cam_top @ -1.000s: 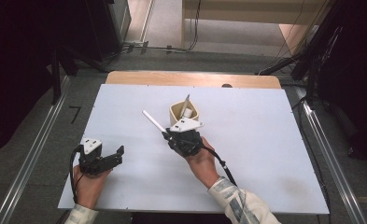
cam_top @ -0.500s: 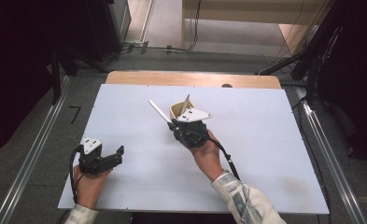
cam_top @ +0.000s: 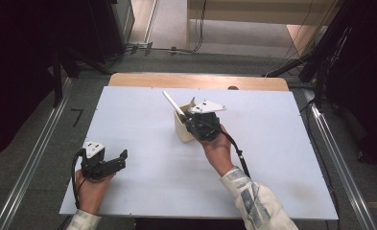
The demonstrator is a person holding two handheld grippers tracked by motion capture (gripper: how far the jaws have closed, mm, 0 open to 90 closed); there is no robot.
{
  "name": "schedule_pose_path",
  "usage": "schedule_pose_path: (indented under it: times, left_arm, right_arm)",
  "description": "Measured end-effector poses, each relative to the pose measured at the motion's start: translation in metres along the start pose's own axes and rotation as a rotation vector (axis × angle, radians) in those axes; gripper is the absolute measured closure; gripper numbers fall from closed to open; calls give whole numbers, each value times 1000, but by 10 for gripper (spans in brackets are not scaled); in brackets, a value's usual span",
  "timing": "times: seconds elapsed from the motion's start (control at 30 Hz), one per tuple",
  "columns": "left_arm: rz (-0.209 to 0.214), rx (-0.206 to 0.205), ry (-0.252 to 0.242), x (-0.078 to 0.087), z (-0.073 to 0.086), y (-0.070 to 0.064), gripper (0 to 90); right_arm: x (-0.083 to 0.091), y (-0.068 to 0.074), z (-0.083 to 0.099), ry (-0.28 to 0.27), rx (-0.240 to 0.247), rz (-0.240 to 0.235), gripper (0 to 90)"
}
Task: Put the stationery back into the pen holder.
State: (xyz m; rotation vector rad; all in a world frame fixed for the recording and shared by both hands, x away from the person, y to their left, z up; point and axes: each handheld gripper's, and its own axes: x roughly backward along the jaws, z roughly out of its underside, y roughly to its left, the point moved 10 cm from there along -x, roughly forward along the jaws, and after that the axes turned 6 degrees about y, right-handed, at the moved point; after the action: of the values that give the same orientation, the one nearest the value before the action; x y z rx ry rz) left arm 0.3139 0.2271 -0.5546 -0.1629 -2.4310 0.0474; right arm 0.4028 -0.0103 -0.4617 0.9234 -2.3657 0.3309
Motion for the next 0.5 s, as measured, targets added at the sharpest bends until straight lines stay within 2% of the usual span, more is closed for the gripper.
schedule_pose_path:
  times: [0.5]
  left_arm:
    - [3, 3, 1, -1, 0, 0, 181]
  right_arm:
    - [-17, -21, -5, 25, -36, 26, 771]
